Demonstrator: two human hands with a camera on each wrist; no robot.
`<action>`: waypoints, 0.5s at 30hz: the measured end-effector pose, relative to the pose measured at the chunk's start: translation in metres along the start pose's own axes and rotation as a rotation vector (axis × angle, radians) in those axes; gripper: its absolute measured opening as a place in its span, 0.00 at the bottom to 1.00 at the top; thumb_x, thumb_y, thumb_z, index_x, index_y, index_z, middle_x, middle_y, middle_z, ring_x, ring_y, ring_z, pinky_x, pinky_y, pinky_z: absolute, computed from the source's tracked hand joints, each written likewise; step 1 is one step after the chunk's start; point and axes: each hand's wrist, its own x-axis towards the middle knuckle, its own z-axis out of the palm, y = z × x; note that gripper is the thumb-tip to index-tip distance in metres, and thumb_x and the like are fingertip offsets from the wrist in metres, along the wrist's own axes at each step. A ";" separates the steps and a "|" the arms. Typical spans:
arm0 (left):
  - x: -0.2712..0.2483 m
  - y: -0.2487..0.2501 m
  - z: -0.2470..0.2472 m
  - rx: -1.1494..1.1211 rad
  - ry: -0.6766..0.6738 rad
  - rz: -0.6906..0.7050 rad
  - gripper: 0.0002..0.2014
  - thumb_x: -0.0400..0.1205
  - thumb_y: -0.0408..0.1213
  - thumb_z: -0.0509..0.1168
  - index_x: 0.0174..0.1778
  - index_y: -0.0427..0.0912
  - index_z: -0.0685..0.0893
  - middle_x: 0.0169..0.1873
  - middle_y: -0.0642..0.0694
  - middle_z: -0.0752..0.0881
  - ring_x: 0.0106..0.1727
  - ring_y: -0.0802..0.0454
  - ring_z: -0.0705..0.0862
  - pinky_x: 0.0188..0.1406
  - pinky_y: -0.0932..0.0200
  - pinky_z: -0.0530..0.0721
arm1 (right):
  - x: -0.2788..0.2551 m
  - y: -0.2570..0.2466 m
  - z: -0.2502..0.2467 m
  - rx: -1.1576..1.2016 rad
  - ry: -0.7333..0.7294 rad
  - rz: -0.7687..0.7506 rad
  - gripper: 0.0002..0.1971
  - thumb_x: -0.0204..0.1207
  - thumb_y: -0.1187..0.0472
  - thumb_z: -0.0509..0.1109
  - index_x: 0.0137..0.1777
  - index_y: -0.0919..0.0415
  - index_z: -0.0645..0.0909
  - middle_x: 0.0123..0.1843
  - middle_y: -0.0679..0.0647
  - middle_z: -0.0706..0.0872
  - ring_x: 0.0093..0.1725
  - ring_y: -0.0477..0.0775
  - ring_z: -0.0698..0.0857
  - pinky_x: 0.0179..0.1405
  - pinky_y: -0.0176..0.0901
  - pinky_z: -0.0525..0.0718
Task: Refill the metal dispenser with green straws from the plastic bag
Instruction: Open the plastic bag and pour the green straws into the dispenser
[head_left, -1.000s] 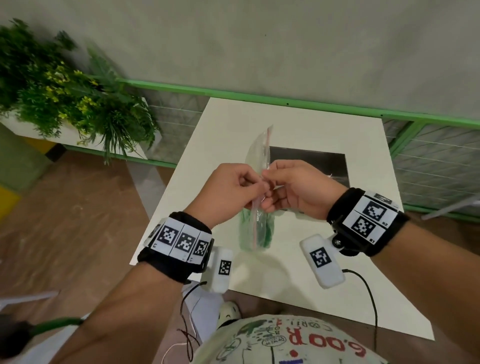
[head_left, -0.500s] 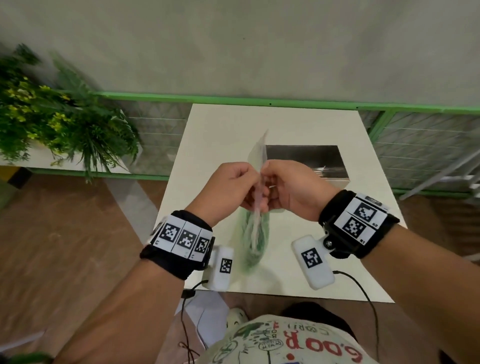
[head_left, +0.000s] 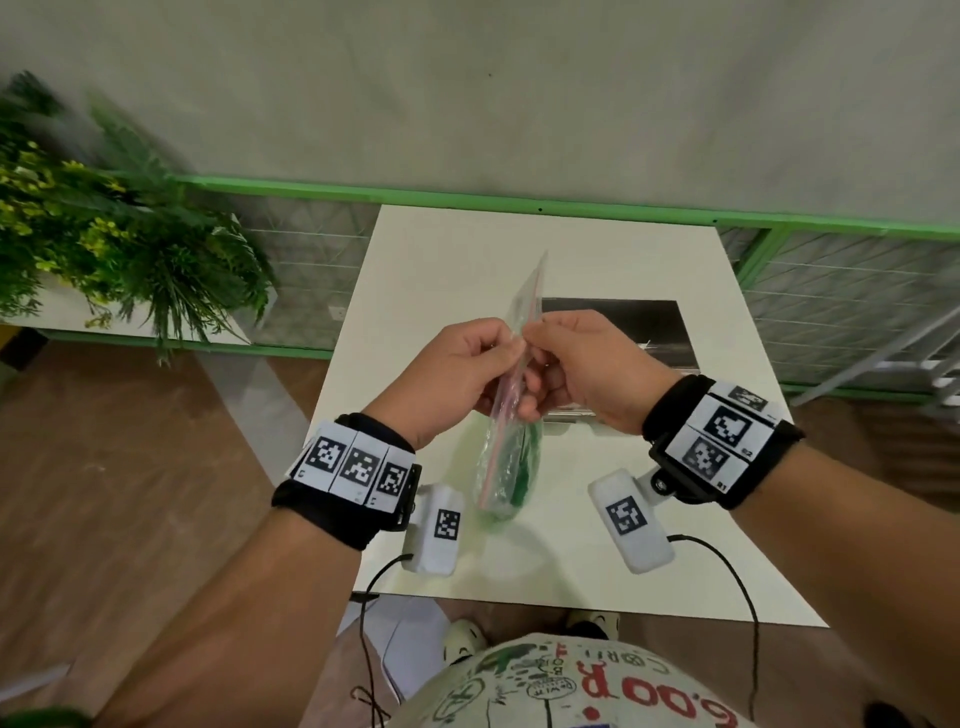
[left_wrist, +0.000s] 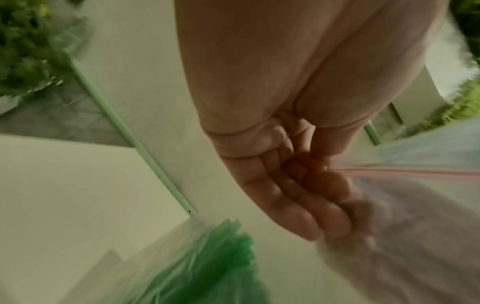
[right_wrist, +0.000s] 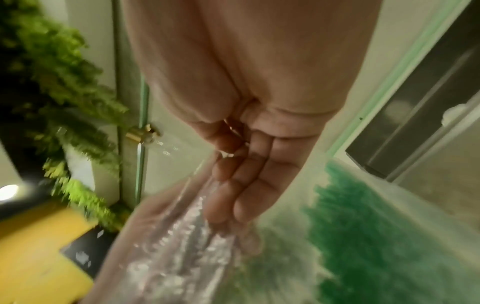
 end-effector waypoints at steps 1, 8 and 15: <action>0.002 0.000 0.000 0.095 0.023 0.026 0.14 0.91 0.36 0.60 0.41 0.33 0.76 0.31 0.44 0.86 0.29 0.50 0.84 0.34 0.56 0.83 | 0.001 0.000 -0.002 -0.079 0.017 -0.021 0.15 0.86 0.65 0.58 0.36 0.65 0.72 0.28 0.67 0.81 0.26 0.64 0.85 0.32 0.52 0.88; 0.000 -0.002 -0.010 0.637 0.112 0.118 0.16 0.90 0.43 0.61 0.37 0.43 0.78 0.28 0.47 0.88 0.26 0.59 0.79 0.27 0.68 0.72 | 0.004 -0.011 -0.019 -0.694 -0.045 -0.152 0.15 0.83 0.64 0.59 0.37 0.72 0.79 0.28 0.59 0.89 0.28 0.58 0.91 0.36 0.57 0.92; -0.001 -0.001 -0.046 0.751 0.293 0.155 0.14 0.77 0.36 0.72 0.29 0.43 0.75 0.24 0.46 0.81 0.26 0.55 0.76 0.29 0.58 0.74 | 0.003 -0.028 -0.059 -0.912 -0.022 -0.098 0.12 0.75 0.66 0.69 0.33 0.74 0.76 0.28 0.62 0.88 0.31 0.50 0.92 0.41 0.58 0.90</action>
